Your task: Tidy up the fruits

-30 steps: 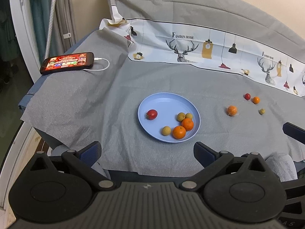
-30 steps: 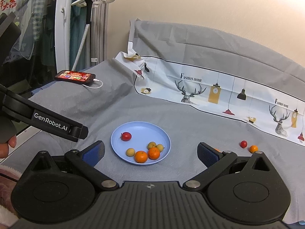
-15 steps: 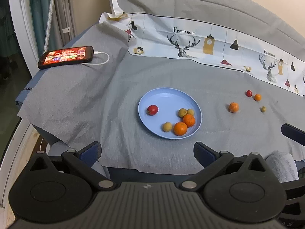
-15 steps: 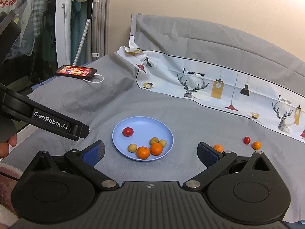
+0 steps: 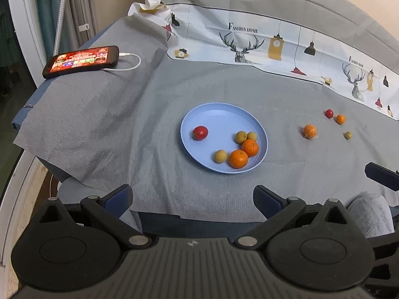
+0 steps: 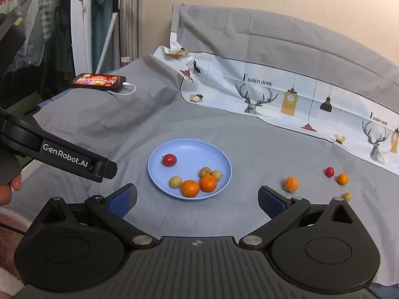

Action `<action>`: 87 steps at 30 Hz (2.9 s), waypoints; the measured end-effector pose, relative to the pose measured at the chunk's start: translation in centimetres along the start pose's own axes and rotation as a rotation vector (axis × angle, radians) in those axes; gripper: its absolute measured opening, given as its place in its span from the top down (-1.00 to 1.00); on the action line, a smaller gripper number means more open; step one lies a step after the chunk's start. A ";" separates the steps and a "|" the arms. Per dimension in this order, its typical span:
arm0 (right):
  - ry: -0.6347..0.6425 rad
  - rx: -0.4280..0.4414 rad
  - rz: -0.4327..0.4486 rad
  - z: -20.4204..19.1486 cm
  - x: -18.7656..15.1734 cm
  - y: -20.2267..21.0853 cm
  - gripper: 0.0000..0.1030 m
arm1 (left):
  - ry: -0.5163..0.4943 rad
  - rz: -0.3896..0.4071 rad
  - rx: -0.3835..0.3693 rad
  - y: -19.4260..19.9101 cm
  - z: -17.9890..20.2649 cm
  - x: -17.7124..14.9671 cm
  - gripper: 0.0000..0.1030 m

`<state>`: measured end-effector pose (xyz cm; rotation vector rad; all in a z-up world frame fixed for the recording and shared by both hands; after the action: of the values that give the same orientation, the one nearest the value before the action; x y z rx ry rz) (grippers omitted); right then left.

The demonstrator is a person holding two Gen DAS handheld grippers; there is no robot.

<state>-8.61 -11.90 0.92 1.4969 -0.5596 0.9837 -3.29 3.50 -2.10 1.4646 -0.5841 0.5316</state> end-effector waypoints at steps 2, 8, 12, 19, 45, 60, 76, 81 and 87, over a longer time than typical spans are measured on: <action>-0.002 0.003 -0.013 0.0 0.0 -0.5 -0.99 | 0.000 -0.009 0.000 -0.4 -0.1 0.0 -0.99; -0.013 0.008 -0.039 0.3 -0.4 -1.7 -0.99 | -0.017 -0.051 0.005 -1.9 0.2 0.2 -0.99; -0.048 -0.002 -0.053 1.3 -0.8 -2.4 -0.99 | -0.046 -0.075 0.013 -3.0 1.1 0.5 -0.99; -0.198 -0.108 -0.076 6.5 -2.2 -4.1 -0.99 | -0.108 -0.106 0.006 -5.8 4.8 2.7 -0.99; -0.546 -0.654 -0.160 40.4 -11.9 -23.5 -0.99 | -0.570 -0.245 -0.299 -37.7 43.7 16.2 -0.99; -0.448 -0.618 -0.091 38.7 -11.0 -23.6 0.49 | -0.637 -0.174 -0.371 -38.1 46.6 16.5 0.36; -0.591 -0.774 0.110 36.5 -8.5 -13.6 0.48 | -0.347 -0.049 -0.216 -15.5 24.8 17.1 0.36; -0.557 -0.549 0.170 29.1 -4.7 -7.4 0.48 | -0.286 -0.048 -0.161 -9.0 16.9 13.4 0.36; -0.467 -0.290 0.158 19.6 -2.0 -2.4 0.48 | -0.208 -0.057 -0.150 -3.6 10.3 8.3 0.36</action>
<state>-2.62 -30.76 -0.91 1.4342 -1.1210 0.6311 4.88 -7.10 0.78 1.3982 -0.7272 0.2861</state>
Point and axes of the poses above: each gripper's, at about its wrist camera, not at the fingertips, and y roughly against the way its jaws point, z to its right, x to its top, the point moved 3 cm from there along -y, roughly the way its jaws point, and after that the axes turned 4 degrees about z, right-handed, at the moved point
